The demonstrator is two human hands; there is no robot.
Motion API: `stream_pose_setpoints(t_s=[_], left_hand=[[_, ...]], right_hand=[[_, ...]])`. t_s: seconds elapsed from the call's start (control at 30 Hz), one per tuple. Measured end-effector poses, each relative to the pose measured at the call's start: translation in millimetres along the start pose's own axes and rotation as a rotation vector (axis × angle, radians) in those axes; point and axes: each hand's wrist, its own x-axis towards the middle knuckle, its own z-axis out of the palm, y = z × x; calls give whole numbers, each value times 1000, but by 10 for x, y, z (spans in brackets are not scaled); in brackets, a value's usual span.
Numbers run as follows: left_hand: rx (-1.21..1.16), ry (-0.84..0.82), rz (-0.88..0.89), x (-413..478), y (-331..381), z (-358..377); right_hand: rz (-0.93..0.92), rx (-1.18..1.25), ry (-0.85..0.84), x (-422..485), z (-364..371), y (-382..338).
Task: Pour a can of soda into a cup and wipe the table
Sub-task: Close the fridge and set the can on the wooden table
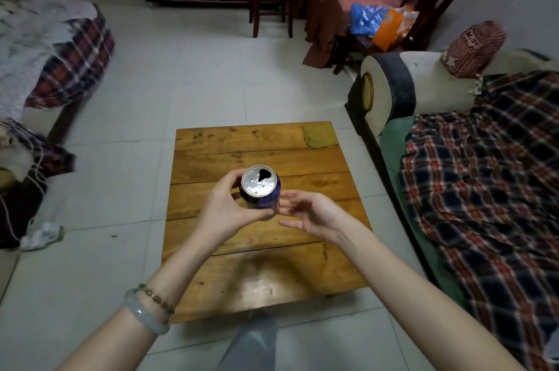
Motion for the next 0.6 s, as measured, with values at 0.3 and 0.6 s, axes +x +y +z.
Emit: stream_pose_setpoints(t_s=[0.3,0.6], left_hand=[[43,-26,-86,1013,-563,206],[48,-9,-227,1502,-1677,767]], right_hand=[[-7,-102,88,1038,-315,-314],[5,-352,144,1948,-597,-130]])
